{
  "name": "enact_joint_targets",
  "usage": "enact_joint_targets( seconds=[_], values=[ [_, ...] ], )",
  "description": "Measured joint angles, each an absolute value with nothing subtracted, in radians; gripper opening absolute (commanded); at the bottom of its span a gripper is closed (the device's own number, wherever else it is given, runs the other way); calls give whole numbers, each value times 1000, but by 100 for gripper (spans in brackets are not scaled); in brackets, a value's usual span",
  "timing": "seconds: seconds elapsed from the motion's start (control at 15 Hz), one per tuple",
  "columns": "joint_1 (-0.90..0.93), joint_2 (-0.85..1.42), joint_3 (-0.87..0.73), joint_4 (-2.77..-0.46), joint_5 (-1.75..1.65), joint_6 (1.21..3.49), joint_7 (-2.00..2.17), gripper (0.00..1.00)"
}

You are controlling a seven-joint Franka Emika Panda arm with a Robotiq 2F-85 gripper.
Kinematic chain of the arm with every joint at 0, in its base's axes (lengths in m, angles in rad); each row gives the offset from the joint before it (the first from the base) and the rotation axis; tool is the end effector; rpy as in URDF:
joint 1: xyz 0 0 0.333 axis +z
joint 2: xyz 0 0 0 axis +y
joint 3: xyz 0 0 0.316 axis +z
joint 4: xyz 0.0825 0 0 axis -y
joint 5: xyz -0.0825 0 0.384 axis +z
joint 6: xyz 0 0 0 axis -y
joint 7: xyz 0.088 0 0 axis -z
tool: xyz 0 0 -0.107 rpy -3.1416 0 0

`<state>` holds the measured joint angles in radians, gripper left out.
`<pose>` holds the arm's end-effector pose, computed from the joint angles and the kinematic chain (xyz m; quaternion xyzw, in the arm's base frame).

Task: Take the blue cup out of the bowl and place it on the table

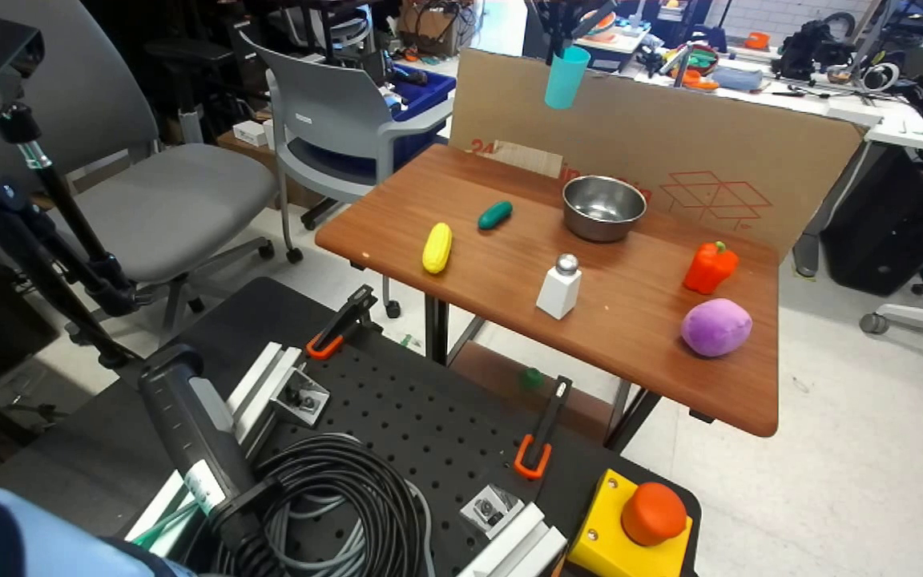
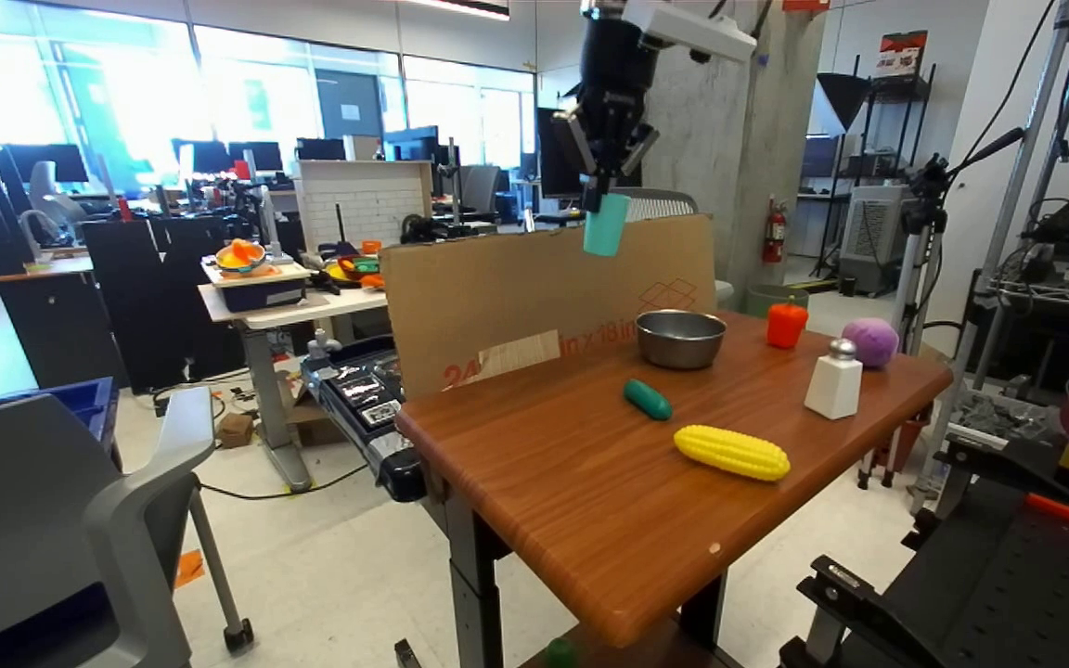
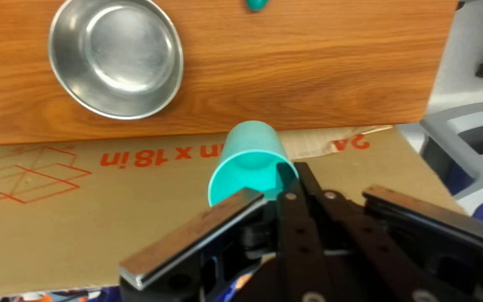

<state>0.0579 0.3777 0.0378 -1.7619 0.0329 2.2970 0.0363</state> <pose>0.6620 0.0620 0.3673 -0.9965 -0.0178 -0.0772 0.0251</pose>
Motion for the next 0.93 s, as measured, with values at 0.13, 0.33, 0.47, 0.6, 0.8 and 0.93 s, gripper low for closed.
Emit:
enact_joint_targets(
  seconds=[0.13, 0.33, 0.47, 0.6, 0.8, 0.93],
  values=[
    [114, 367, 54, -1762, -3, 2317, 73, 1],
    [179, 382, 72, -1785, -19, 2376, 114, 1],
    [206, 403, 82, -1818, -19, 2413, 131, 1],
    [219, 429, 95, -1849, -15, 2441, 137, 1],
    [221, 457, 127, -1896, -9, 2484, 136, 1],
    [222, 463, 142, -1924, -9, 2496, 136, 1]
  ],
)
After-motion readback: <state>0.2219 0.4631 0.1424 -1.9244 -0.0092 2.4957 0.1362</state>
